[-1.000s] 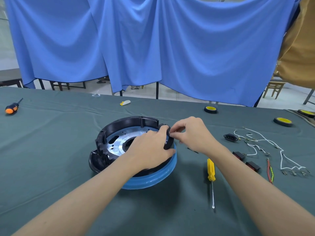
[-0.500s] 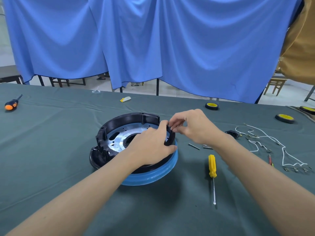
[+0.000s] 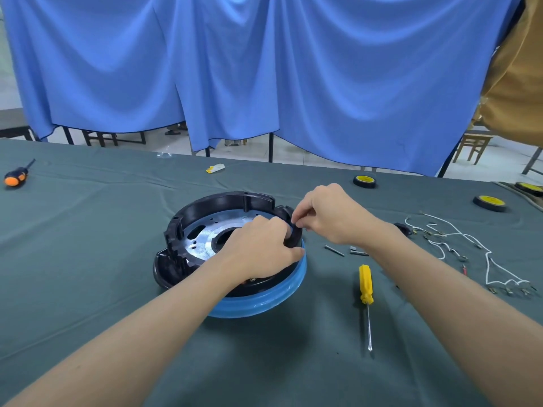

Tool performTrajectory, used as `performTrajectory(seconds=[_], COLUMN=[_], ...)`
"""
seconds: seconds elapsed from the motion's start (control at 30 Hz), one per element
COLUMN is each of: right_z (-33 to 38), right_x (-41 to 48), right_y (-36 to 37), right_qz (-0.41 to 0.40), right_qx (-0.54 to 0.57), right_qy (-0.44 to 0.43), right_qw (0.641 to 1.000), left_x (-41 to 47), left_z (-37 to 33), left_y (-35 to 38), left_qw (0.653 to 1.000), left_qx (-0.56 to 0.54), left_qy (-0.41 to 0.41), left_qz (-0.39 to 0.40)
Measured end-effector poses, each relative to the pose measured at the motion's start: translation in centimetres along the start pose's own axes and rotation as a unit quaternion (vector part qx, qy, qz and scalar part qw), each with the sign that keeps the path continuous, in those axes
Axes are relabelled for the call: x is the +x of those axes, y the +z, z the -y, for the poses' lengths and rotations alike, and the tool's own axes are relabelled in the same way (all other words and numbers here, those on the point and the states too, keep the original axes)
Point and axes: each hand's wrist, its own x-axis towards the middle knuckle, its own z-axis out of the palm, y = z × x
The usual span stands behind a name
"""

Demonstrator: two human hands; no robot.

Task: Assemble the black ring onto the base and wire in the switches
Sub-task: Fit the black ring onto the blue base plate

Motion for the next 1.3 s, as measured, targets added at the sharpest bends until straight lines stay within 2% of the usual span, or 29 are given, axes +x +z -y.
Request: performTrajectory(seconds=[0.17, 0.23, 0.3, 0.37, 0.43, 0.6, 0.67, 0.73, 0.8, 0.83, 0.9, 1.0, 1.1, 1.2, 1.3], right_z=[0.0, -0.1, -0.3, -0.5, -0.6, -0.4, -0.4, -0.4, -0.1, 0.1, 0.2, 0.0, 0.1, 0.6, 1.1], right_x=[0.7, 0.8, 0.8, 0.8, 0.7, 0.0, -0.2, -0.4, -0.8, -1.0, -1.6, -2.1, -2.3, -2.5, -2.6], right_y=[-0.5, -0.7, -0.8, -0.8, -0.6, 0.4, 0.7, 0.9, 1.2, 1.4, 1.6, 2.1, 2.2, 2.3, 2.8], right_qz=[0.034, 0.047, 0.061, 0.047, 0.026, 0.050, 0.038, 0.028, 0.025, 0.027, 0.029, 0.004, -0.038, -0.040, -0.035], right_qx=[-0.010, 0.020, 0.100, 0.231, 0.340, 0.450, 0.441, 0.413, 0.421, 0.441, 0.506, 0.589, 0.635, 0.645, 0.633], right_qy=[0.000, 0.019, 0.066, 0.147, 0.226, 0.352, 0.384, 0.405, 0.422, 0.430, 0.447, 0.465, 0.472, 0.478, 0.487], right_qw=[0.999, 0.998, 0.991, 0.961, 0.912, 0.819, 0.810, 0.816, 0.803, 0.787, 0.737, 0.661, 0.610, 0.595, 0.601], left_x=[0.1, 0.2, 0.2, 0.2, 0.2, 0.1, -0.1, -0.6, -1.1, -1.5, -2.0, -2.1, -2.2, -1.9, -1.4], left_z=[0.0, 0.0, 0.1, 0.2, 0.2, 0.2, -0.1, -0.5, -0.8, -1.1, -1.8, -2.7, -3.1, -3.0, -2.4], left_y=[-0.1, -0.1, -0.1, 0.0, 0.0, 0.1, 0.0, -0.1, 0.1, 0.2, 0.5, 1.3, 1.8, 1.3, 0.1], left_qw=[1.000, 1.000, 1.000, 1.000, 1.000, 1.000, 1.000, 0.996, 0.972, 0.955, 0.936, 0.945, 0.959, 0.976, 0.993], left_qx=[-0.009, -0.014, -0.015, -0.016, -0.017, -0.013, 0.007, 0.074, 0.181, 0.228, 0.282, 0.277, 0.257, 0.209, 0.111], left_qy=[-0.001, -0.001, 0.000, 0.003, 0.006, 0.008, 0.007, 0.018, 0.069, 0.095, 0.108, 0.079, 0.049, 0.026, -0.017], left_qz=[0.006, 0.008, 0.008, 0.007, 0.007, 0.001, -0.002, -0.038, -0.129, -0.163, -0.182, -0.157, -0.110, -0.061, 0.021])
